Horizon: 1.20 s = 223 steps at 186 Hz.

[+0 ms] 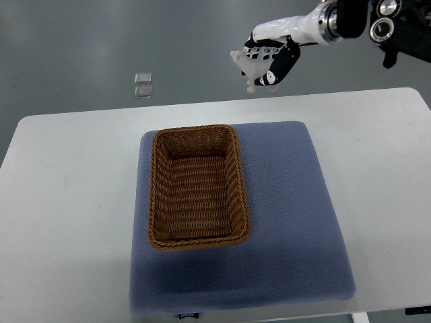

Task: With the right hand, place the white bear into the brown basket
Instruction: 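Carry the polar bear over the wicker basket and lower it inside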

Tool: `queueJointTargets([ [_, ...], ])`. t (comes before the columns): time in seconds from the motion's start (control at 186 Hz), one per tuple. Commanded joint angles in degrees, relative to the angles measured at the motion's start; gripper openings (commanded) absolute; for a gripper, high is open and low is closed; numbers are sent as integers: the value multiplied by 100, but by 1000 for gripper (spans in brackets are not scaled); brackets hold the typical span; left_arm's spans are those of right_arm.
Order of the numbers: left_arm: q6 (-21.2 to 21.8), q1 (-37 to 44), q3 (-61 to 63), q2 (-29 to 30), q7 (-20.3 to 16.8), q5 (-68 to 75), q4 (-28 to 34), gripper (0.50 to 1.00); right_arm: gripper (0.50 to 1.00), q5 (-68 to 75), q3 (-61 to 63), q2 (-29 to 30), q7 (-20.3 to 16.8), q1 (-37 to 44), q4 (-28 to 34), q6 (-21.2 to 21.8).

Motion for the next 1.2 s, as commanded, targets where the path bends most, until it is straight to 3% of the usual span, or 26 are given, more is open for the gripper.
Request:
queueJointTargets([
  [0.0,1,0,-4,0,0,0,16,1000,533,28,-159,424,14,-21,-11,-201],
  [0.264,1,0,-13,0,0,-9,16,1000,552,37,-150,1777,40,-663,-634,-702],
  [0.473,1,0,-21,0,0,-9,25,1000,558,10,-133,2498,40,-1172,-1118,-1001],
  [0.78,1,0,-21,0,0,-9,16,1000,572,-42,-124,2824,49,-1682,-1329,-1124],
  [1.194,1,0,-21,0,0,-9,16,1000,592,-490,-326,2824,31,-1805,-1549,-1168],
])
